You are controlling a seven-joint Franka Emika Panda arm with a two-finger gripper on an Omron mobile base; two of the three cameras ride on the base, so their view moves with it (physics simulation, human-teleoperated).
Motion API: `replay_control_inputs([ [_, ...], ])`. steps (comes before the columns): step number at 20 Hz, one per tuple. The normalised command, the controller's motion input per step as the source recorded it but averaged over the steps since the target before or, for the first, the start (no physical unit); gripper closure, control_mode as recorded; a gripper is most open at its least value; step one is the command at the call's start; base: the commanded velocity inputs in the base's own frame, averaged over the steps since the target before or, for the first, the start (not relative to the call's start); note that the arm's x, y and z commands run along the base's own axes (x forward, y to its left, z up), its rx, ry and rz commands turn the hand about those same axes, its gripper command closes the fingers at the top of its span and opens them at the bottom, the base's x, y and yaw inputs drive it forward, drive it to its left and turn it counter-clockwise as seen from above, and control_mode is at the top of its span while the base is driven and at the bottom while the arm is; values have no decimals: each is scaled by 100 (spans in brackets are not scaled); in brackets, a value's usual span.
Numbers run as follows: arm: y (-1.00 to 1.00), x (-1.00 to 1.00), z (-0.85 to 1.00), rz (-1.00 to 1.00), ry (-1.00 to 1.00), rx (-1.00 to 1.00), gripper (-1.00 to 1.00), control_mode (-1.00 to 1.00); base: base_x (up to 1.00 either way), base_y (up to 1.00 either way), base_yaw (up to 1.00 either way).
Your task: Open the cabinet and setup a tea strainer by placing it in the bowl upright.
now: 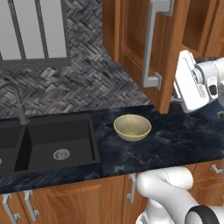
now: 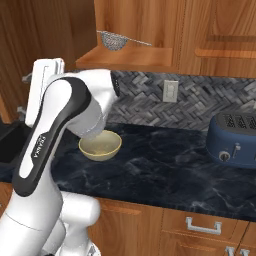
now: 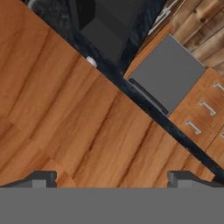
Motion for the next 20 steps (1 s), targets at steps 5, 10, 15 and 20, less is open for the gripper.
replay_control_inputs([
  [5, 50, -5, 0, 0, 0, 0, -100, -100, 0, 0, 0],
  [10, 10, 0, 0, 0, 2, 0, -100, -100, 0, 0, 0],
  [15, -14, 3, 0, -1, 8, 0, -100, -100, 0, 0, 0],
  [20, -30, 7, 0, 0, -3, -5, -100, -100, 0, 0, 0],
])
